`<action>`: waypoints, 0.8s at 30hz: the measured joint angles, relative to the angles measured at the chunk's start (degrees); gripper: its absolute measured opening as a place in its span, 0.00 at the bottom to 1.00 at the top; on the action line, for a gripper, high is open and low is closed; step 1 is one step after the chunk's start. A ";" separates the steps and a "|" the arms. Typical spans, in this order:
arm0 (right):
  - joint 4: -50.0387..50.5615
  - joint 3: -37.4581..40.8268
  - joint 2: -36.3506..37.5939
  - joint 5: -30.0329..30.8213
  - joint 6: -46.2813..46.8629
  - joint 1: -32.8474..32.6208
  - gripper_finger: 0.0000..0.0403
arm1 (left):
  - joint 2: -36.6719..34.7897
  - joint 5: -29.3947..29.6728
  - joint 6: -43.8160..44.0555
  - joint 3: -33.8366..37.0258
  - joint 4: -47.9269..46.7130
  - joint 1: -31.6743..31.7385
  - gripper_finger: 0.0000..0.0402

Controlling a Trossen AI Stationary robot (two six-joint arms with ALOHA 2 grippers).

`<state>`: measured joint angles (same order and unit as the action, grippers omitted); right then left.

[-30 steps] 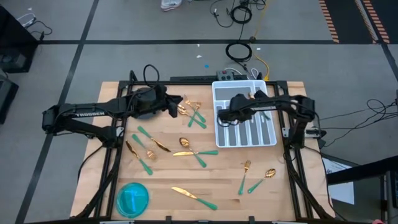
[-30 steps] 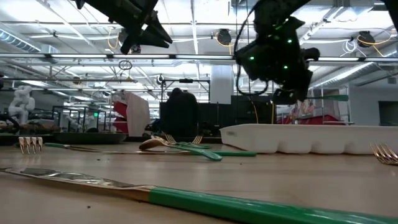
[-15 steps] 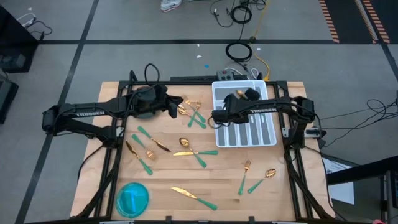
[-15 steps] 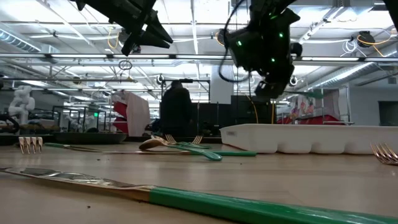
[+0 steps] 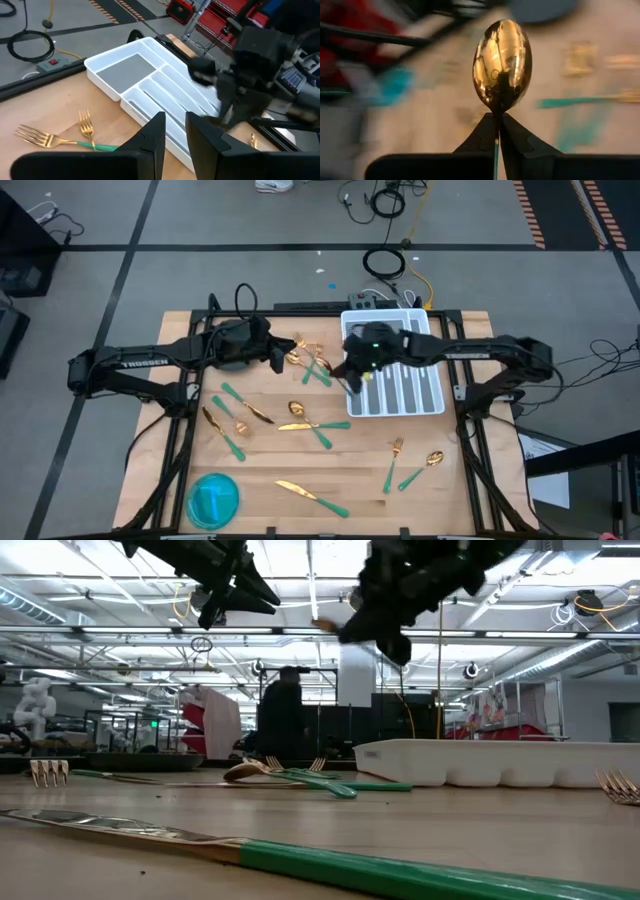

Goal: Sort silverware
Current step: Put the green spoon into the white silverware organizer

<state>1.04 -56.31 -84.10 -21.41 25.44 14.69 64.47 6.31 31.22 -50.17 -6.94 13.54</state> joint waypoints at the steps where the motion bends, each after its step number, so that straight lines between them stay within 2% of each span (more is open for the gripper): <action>1: -4.89 3.11 1.17 -2.43 3.02 0.92 0.00 | 0.00 -0.12 0.00 0.00 0.11 0.00 0.20; 4: -19.97 12.71 3.67 -3.80 12.10 3.66 0.00 | -0.02 -0.14 0.38 0.00 0.15 0.00 0.20; 8: -37.36 24.25 5.19 0.16 22.41 5.65 0.00 | -0.02 -0.14 1.44 0.00 0.49 0.00 0.20; 12: -49.81 32.46 5.21 5.95 30.04 7.11 0.00 | -0.04 -0.11 1.48 0.00 0.50 0.00 0.20; 16: -51.06 36.26 5.14 10.61 33.46 7.76 0.00 | -0.04 0.72 1.49 0.00 0.48 -0.02 0.20; 24: -46.09 36.22 5.06 17.46 33.47 7.88 0.00 | -0.04 2.79 1.49 0.00 0.48 0.00 0.20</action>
<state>-45.05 -20.10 -79.05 -3.95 58.92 22.57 64.42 9.10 32.71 -50.17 -6.46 13.54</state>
